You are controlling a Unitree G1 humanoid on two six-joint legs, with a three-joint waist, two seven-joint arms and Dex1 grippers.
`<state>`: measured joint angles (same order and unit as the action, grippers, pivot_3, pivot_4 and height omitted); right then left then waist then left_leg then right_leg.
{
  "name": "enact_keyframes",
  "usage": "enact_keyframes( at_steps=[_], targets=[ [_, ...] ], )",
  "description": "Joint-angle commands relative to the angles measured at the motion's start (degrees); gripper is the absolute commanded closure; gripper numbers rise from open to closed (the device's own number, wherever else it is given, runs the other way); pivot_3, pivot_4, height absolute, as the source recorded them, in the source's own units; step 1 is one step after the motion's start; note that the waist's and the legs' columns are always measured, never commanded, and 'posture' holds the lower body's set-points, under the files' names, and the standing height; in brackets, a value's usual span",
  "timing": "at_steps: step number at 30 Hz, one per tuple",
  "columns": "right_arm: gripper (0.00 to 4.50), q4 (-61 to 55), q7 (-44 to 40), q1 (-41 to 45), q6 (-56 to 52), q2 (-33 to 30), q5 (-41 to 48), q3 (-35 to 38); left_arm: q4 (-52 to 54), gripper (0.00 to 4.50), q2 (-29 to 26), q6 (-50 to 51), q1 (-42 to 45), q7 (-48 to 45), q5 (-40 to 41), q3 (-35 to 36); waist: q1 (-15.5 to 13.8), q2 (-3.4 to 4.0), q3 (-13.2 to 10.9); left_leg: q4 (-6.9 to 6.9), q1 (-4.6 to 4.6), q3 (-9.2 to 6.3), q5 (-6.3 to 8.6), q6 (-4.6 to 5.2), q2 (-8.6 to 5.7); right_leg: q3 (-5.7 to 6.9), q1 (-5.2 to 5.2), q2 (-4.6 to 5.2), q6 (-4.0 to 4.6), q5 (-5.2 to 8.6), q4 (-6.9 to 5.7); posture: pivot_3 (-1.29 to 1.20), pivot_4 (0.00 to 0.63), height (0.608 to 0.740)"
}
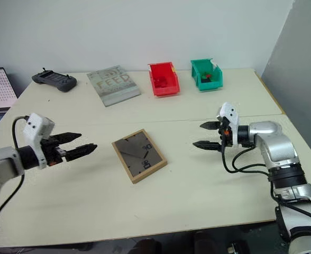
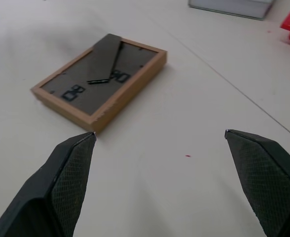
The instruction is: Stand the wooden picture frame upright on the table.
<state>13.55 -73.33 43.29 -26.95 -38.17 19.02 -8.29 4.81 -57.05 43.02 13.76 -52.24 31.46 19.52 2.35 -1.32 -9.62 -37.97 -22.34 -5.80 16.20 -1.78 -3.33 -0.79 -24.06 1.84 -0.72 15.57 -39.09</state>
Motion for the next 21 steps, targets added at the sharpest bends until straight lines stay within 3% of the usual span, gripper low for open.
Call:
enact_keyframes(
  at_steps=[1, 5, 10, 13, 21],
  targets=[
    [0.04, -1.2, -2.7, 1.9, -1.6, -0.3, 1.4, 0.1, 0.7, 0.00, -1.7, -1.7, -0.5, -2.5, -0.5, 0.0, -0.1, 0.00, 0.0, 0.00, 0.00, 0.00, 0.00, -0.01, 0.00, 0.00, 0.00, 0.00, 0.00, 0.00, 0.00, 0.00, 0.150, 0.740],
    [0.04, 0.5, -1.9, 3.1, 0.3, 1.1, 0.2, 0.4, 1.2, 0.00, -0.5, -1.4, 1.5, -0.6, -0.4, -0.2, -0.3, 0.00, 0.0, -0.01, -0.02, 0.01, -0.01, -0.02, 0.00, -0.02, -0.02, 0.01, 0.00, 0.00, 0.00, 0.00, 0.150, 0.740],
    [0.04, 5.8, 7.1, 4.8, 3.7, 7.6, -2.6, 1.4, -0.4, 0.00, 3.4, -3.4, 1.5, 4.1, -2.5, -1.1, -0.4, 0.00, 0.0, -0.04, -0.02, 0.04, -0.02, -0.03, 0.00, -0.04, -0.03, 0.01, 0.00, -0.01, -0.03, 0.00, 0.150, 0.740],
    [0.58, 10.4, 11.3, 6.2, 8.4, 12.1, -5.3, 0.5, -0.6, 0.50, 7.0, -4.1, 0.5, 8.6, -4.0, -0.5, -0.4, 0.00, 0.0, -0.01, -0.04, 0.04, -0.02, -0.05, -0.01, -0.05, -0.08, 0.01, 0.01, -0.01, -0.03, 0.00, 0.150, 0.740],
    [2.58, 27.9, 24.1, 10.9, 22.6, 24.7, -14.4, -2.3, 6.4, 2.29, 21.4, -3.7, -3.8, 24.4, -7.9, -2.7, -0.3, -0.03, 0.0, -0.05, -0.03, 0.04, -0.03, -0.06, -0.03, -0.05, -0.09, 0.02, 0.02, -0.02, -0.06, 0.00, 0.150, 0.740]
  ],
)
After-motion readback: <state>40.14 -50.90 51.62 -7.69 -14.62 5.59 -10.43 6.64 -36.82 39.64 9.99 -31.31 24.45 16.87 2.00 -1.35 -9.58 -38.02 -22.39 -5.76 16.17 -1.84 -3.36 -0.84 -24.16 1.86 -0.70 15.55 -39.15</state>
